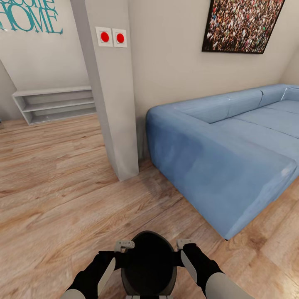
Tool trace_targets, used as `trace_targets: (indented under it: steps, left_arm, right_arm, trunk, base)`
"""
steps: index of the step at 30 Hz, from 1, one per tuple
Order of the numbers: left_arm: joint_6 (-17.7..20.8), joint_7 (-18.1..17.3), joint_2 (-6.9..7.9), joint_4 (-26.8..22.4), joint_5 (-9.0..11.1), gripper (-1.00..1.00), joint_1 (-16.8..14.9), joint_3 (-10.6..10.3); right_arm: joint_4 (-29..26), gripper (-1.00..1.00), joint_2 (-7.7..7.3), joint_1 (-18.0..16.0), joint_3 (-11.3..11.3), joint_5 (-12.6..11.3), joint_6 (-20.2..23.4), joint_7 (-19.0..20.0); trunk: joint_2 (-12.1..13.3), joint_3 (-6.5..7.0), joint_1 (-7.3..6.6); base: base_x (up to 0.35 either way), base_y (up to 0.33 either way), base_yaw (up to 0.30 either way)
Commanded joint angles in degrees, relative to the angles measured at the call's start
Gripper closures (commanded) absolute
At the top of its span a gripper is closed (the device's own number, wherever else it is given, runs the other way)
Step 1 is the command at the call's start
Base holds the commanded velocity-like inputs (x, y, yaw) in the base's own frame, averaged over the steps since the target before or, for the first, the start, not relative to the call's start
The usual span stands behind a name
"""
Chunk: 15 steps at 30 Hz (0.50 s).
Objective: Place each of the two pumpkins and all three candles from the living room inside a cabinet in the living room (use any cabinet), then make sure every cabinet is closed, and position the cauldron so it is next to a table in the living room.
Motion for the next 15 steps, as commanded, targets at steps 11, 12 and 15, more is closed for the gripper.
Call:
trace_targets:
  steps: [11,12,15]
  left_arm:
    - [-0.16,0.28,0.10,-0.23,-1.01,1.00,-0.05,0.04]
    - [-0.17,0.28,0.10,-0.25,-1.01,1.00,-0.05,0.04]
    - [-0.18,0.48,0.15,-0.27,-1.03,1.00,-0.05,0.05]
  right_arm:
    - [-0.04,1.00,-0.08,0.00,0.88,-0.30,0.32,-0.48]
    - [-0.04,1.00,-0.08,0.00,0.88,-0.30,0.32,-0.48]
    - [-0.05,1.00,-0.08,0.00,0.88,-0.30,0.32,-0.48]
  trunk:
    - [0.06,1.29,-0.17]
    - [0.07,1.51,-0.20]
    - [0.11,2.17,-0.28]
  base:
    - [0.000,0.000,0.000]
    - [0.000,0.000,0.000]
    - [0.000,0.000,0.000]
